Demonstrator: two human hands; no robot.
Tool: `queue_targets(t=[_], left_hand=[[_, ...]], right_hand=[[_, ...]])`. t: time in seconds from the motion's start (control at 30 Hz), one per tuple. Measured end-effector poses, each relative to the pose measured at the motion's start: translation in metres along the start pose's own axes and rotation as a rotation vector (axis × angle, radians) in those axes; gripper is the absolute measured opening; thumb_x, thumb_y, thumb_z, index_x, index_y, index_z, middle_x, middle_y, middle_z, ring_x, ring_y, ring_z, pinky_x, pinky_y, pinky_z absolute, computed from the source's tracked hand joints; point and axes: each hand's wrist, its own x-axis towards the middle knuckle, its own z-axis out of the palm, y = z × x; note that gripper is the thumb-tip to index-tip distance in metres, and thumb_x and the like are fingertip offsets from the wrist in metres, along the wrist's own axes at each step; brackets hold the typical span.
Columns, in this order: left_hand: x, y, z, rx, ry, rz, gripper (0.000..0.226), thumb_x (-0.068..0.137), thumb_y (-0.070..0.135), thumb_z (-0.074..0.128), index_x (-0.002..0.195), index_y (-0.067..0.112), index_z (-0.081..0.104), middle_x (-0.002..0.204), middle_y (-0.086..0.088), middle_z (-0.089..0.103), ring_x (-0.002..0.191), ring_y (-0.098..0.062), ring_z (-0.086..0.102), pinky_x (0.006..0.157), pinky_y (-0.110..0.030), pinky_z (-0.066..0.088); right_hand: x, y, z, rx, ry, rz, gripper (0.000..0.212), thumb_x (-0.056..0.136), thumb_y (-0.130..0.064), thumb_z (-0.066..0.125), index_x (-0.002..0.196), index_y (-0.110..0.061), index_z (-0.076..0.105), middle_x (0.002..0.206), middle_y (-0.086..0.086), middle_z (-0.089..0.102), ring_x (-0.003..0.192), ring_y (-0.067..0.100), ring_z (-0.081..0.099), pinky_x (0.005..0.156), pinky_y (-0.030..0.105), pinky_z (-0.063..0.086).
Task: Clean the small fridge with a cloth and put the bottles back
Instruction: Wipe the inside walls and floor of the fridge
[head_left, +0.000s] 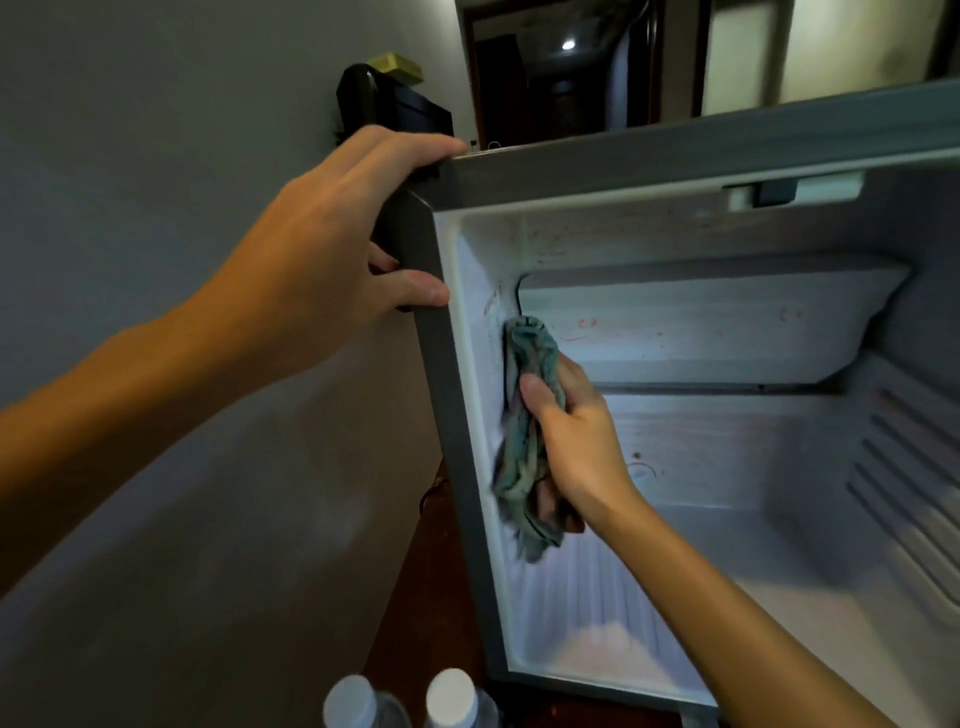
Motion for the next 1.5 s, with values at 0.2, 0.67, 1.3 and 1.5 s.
queue_targets(t=[0.2, 0.67, 1.3, 1.5], left_hand=[[-0.002, -0.002, 0.001, -0.047, 0.011, -0.005, 0.083, 0.071, 0.038, 0.072, 0.146, 0.021, 0.041, 0.135, 0.006, 0.045, 0.107, -0.020, 0.058, 0.075, -0.029, 0.059], [-0.004, -0.007, 0.006, -0.079, 0.055, 0.027, 0.080, 0.075, 0.027, 0.075, 0.146, 0.021, 0.040, 0.134, 0.007, 0.044, 0.117, -0.012, 0.051, 0.078, -0.031, 0.058], [-0.001, -0.010, 0.009, -0.047, 0.069, 0.063, 0.080, 0.073, 0.030, 0.074, 0.144, 0.014, 0.042, 0.133, -0.001, 0.047, 0.118, -0.015, 0.050, 0.083, -0.025, 0.054], [0.002, -0.004, 0.006, 0.040, 0.029, 0.050, 0.086, 0.070, 0.054, 0.055, 0.144, 0.013, 0.040, 0.133, -0.009, 0.048, 0.120, -0.018, 0.047, 0.101, -0.025, 0.041]], right_hand=[[0.013, 0.000, -0.004, 0.036, 0.027, -0.028, 0.031, 0.101, -0.029, 0.052, 0.129, -0.021, 0.060, 0.131, -0.003, 0.057, 0.117, 0.014, 0.058, 0.106, 0.043, 0.046], [0.055, -0.042, 0.000, 0.300, 0.474, -0.179, 0.017, 0.099, -0.027, 0.054, 0.096, -0.016, 0.067, 0.095, 0.009, 0.070, 0.090, 0.021, 0.068, 0.086, 0.044, 0.056], [0.144, -0.089, -0.013, -0.876, -0.055, -0.107, 0.031, 0.099, -0.017, 0.044, 0.121, -0.003, 0.061, 0.127, 0.018, 0.061, 0.118, 0.035, 0.056, 0.100, 0.039, 0.045], [0.138, -0.083, -0.023, -0.764, -0.207, -0.247, 0.015, 0.100, -0.013, 0.043, 0.098, -0.005, 0.056, 0.117, 0.016, 0.055, 0.106, 0.025, 0.051, 0.083, 0.022, 0.034]])
